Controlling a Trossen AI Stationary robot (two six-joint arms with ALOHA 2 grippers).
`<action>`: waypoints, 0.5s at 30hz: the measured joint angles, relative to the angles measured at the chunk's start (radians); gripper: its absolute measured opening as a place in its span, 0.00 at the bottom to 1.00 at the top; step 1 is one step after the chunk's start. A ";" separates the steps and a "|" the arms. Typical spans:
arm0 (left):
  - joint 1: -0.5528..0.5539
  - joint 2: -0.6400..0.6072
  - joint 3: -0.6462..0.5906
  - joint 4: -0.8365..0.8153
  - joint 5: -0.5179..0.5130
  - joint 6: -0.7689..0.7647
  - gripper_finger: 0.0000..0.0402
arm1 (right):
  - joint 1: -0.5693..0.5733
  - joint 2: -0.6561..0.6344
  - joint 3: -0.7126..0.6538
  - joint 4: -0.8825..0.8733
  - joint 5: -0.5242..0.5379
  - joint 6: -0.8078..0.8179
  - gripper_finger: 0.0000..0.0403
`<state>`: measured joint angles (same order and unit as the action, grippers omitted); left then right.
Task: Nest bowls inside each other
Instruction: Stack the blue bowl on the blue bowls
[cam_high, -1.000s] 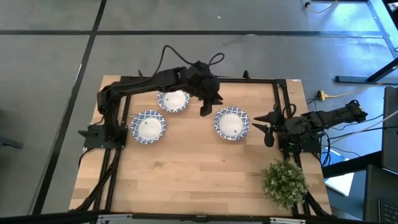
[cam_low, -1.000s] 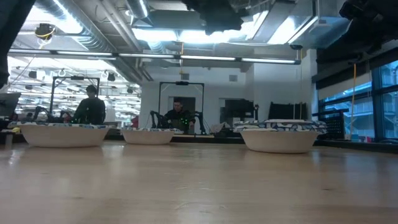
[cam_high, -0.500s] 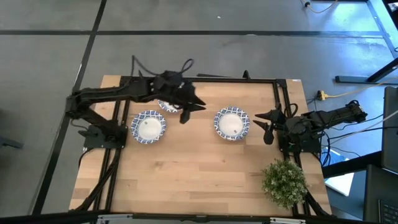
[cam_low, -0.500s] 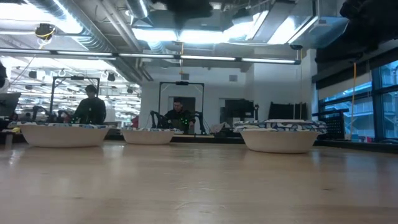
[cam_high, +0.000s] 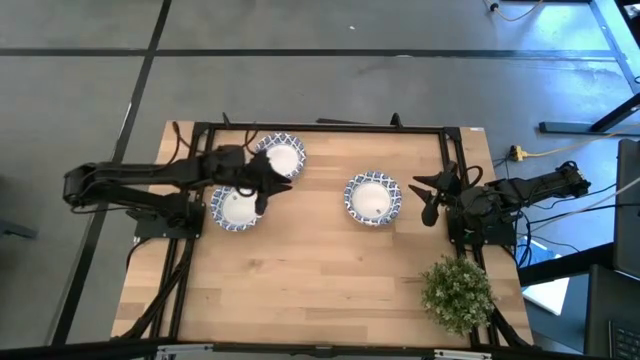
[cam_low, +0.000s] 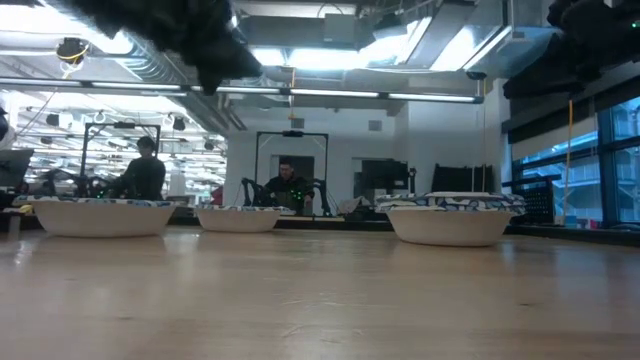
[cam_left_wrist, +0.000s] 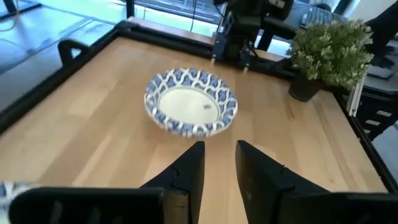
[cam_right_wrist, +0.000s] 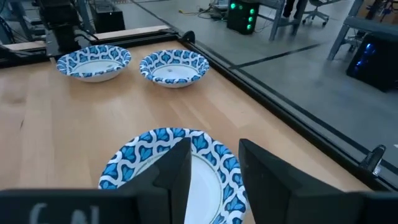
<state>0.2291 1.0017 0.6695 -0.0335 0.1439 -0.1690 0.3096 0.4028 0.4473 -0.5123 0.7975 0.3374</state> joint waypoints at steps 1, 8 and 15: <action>0.000 -0.021 -0.035 0.018 -0.002 -0.006 0.21 | 0.000 0.000 0.000 0.000 0.000 0.000 0.34; -0.001 -0.100 -0.178 0.072 -0.005 -0.014 0.21 | 0.000 0.000 0.000 0.006 0.018 0.036 0.34; -0.002 -0.099 -0.214 0.070 -0.005 -0.040 0.21 | 0.000 0.000 0.000 0.006 0.023 0.053 0.34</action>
<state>0.2276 0.9031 0.4558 0.0369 0.1387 -0.2088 0.3096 0.4030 0.4473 -0.5060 0.8207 0.3904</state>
